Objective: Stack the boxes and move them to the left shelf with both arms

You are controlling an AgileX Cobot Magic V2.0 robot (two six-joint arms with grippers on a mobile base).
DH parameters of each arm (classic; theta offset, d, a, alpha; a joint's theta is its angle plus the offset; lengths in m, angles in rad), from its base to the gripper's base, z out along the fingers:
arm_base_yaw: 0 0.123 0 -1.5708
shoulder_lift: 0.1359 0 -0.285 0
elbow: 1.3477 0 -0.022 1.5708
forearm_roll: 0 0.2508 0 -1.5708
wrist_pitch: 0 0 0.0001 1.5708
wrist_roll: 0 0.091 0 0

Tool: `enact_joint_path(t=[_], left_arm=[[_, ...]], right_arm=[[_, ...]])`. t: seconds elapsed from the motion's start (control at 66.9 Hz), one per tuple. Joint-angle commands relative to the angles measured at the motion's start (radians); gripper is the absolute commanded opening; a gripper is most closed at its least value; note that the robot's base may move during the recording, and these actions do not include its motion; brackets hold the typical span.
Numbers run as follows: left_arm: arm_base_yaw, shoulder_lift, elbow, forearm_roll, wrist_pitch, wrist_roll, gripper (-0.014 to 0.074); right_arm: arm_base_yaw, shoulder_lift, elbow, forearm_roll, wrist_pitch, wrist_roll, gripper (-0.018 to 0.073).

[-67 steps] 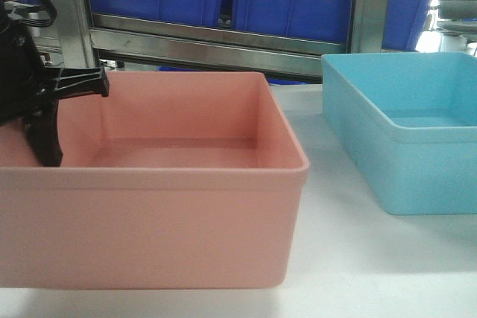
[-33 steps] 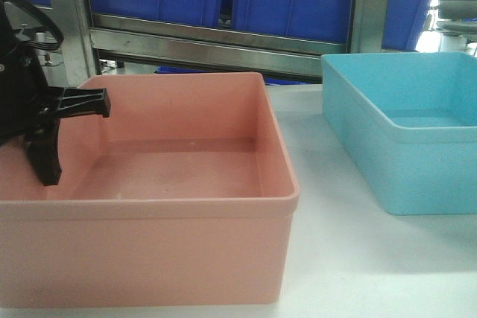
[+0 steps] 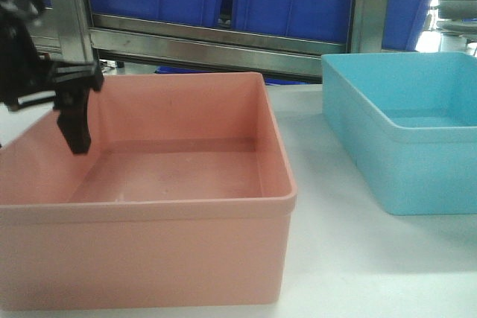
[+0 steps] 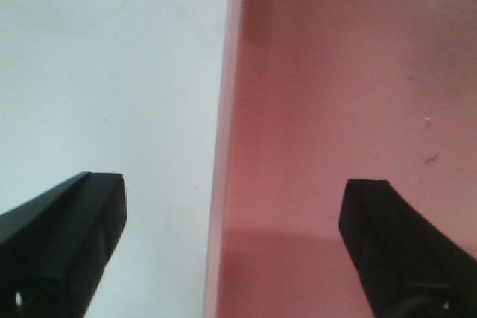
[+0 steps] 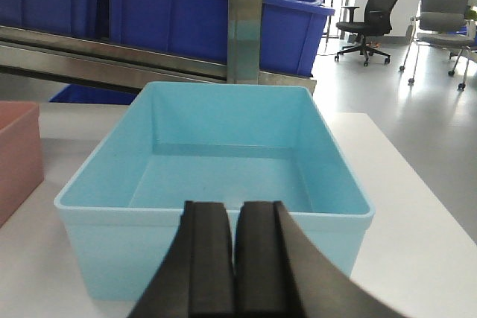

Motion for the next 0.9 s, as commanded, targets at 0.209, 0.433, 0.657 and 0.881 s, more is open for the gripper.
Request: enact_joint_path(t=[0.209, 0.433, 0.657, 0.881], left_arm=[[-0.008, -0.355, -0.022, 0.035, 0.035, 0.165, 0.0291], [-0.008, -0.633, 0.083, 0.113, 0.043, 0.193, -0.0012], [-0.008, -0.901, 0.257, 0.175, 0.006, 0.193, -0.0010], [-0.008, -1.089, 0.401, 0.232, -0.109, 0.193, -0.0010]], right_arm=[[-0.006, -0.020, -0.018, -0.007, -0.093, -0.007, 0.0052], [-0.006, -0.020, -0.018, -0.007, -0.060, -0.007, 0.0052], [-0.006, -0.020, -0.018, -0.007, -0.061, -0.007, 0.0052], [-0.006, -0.009, -0.112, 0.031, -0.063, -0.005, 0.0052]])
